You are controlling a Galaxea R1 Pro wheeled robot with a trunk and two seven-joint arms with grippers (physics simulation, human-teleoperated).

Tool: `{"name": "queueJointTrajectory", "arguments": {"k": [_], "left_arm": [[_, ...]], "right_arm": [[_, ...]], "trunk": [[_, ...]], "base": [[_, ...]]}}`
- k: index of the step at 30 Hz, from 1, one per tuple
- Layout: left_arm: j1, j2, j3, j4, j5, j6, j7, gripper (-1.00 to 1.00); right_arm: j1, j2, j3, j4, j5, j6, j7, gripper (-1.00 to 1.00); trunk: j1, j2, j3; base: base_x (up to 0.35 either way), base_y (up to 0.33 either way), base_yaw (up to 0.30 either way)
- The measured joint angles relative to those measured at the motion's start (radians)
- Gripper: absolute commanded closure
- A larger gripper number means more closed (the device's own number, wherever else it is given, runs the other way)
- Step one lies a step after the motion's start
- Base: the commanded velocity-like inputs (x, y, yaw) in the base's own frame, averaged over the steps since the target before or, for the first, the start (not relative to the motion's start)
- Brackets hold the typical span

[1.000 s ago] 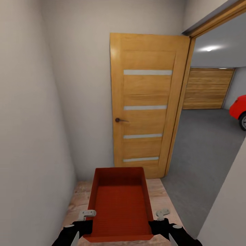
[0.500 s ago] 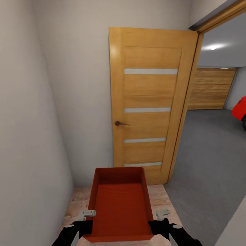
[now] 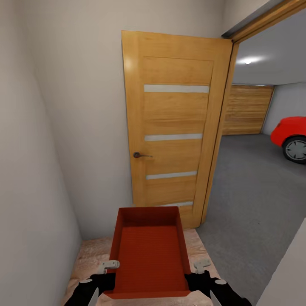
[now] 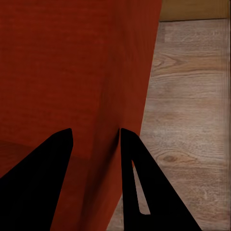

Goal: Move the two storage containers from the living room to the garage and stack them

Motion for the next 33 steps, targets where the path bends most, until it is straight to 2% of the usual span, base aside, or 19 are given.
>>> {"name": "queueJointTrajectory", "arguments": {"k": [7,33], "left_arm": [[0.0,0.0,0.0,0.0,0.0,0.0,0.0,1.0],[0.0,0.0,0.001,0.0,0.0,0.002,0.0,1.0]], "right_arm": [[0.0,0.0,0.0,0.0,0.0,0.0,0.0,1.0],[0.0,0.0,0.001,0.0,0.0,0.001,0.0,1.0]], "trunk": [[0.0,0.0,0.0],[0.0,0.0,0.0]], "base": [[0.0,0.084,-0.295],[0.027,0.265,-0.268]]}}
